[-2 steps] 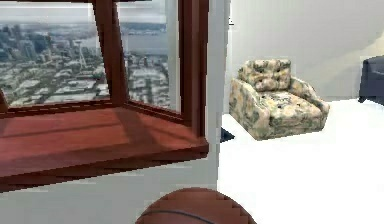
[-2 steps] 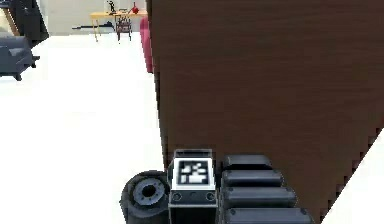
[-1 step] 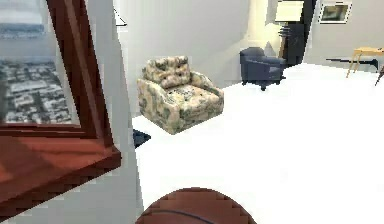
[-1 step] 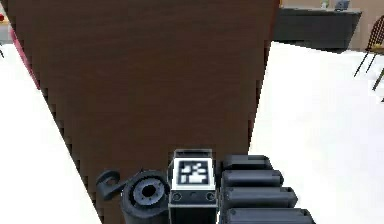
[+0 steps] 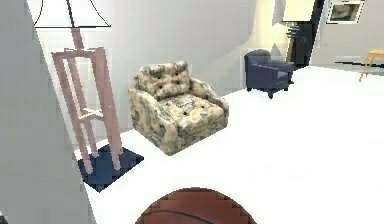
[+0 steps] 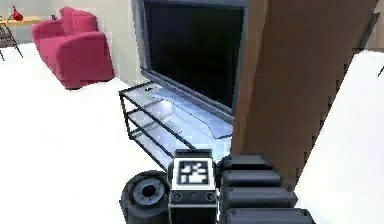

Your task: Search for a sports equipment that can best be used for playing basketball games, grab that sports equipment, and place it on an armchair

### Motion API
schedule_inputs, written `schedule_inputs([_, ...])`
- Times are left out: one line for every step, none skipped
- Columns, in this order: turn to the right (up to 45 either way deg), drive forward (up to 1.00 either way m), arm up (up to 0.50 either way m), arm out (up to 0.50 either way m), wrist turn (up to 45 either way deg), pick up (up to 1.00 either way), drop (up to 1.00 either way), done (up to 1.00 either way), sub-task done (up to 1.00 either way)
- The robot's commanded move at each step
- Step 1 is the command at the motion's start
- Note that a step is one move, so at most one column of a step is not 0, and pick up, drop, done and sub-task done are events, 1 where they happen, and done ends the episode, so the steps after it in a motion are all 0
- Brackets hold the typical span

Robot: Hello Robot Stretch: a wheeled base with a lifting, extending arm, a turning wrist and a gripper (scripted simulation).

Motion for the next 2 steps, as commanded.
schedule_inputs([12.0,0.0,0.0,0.0,0.0,0.0,0.0,0.0,0.0])
schedule_inputs([0.0,1.0,0.0,0.0,0.0,0.0,0.0,0.0,0.0])
